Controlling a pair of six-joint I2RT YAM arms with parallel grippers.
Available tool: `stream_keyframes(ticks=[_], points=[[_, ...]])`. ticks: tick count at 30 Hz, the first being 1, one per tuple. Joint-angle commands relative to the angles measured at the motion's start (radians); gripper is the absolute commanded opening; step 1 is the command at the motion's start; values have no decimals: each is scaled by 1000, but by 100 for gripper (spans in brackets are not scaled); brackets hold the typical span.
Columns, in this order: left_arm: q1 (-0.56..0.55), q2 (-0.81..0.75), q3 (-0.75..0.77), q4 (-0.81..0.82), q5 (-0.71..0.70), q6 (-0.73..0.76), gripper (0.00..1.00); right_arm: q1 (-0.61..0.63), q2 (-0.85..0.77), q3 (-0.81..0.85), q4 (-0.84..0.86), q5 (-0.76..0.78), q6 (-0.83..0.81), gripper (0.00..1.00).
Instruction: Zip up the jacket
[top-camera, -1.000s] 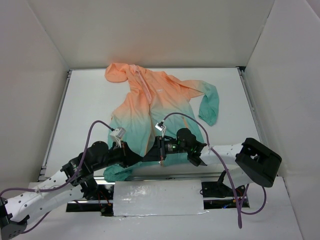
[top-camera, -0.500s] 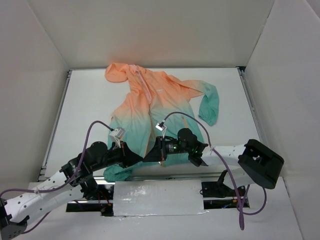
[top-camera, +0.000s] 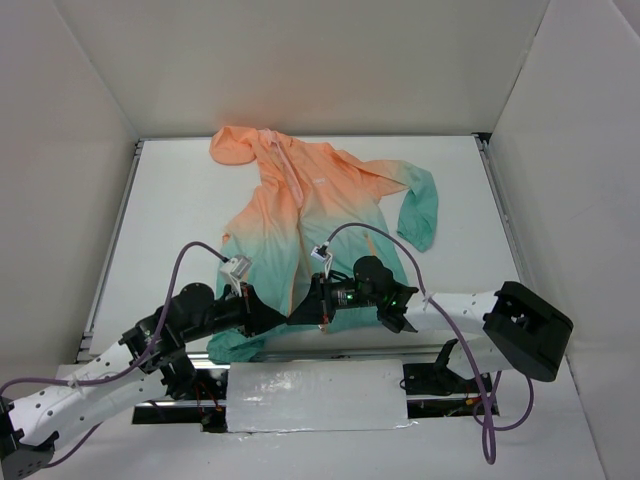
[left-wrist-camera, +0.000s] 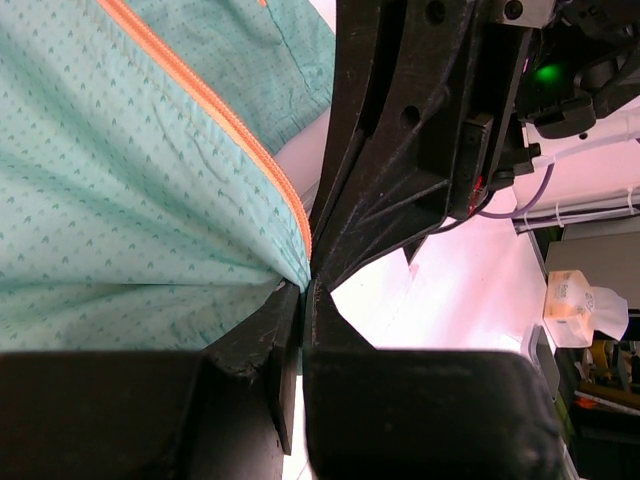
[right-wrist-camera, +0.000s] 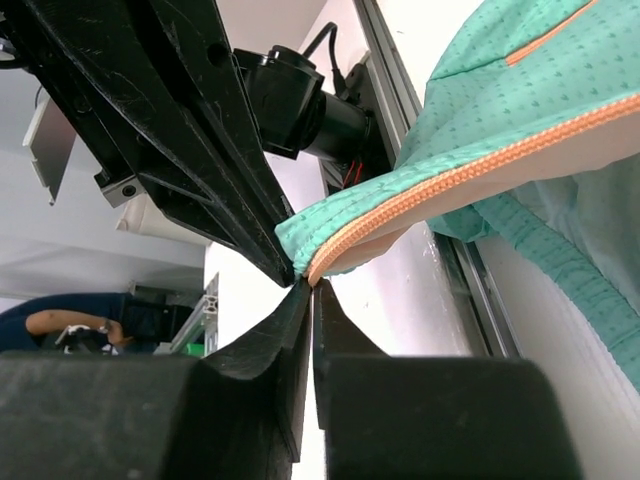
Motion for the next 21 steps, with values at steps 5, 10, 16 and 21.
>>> stream_keyframes(ticks=[5,10,16,21], points=[[-4,-15,0,123,85,13,0,-6,4,16,15,36,-24,28],[-4,-14,0,122,88,16,0,-12,-10,-13,100,15,-6,40],[-4,-9,0,122,87,21,0,-24,-39,-47,193,-22,7,32],[-4,-18,-5,126,88,21,0,-65,-62,-102,296,-59,43,34]])
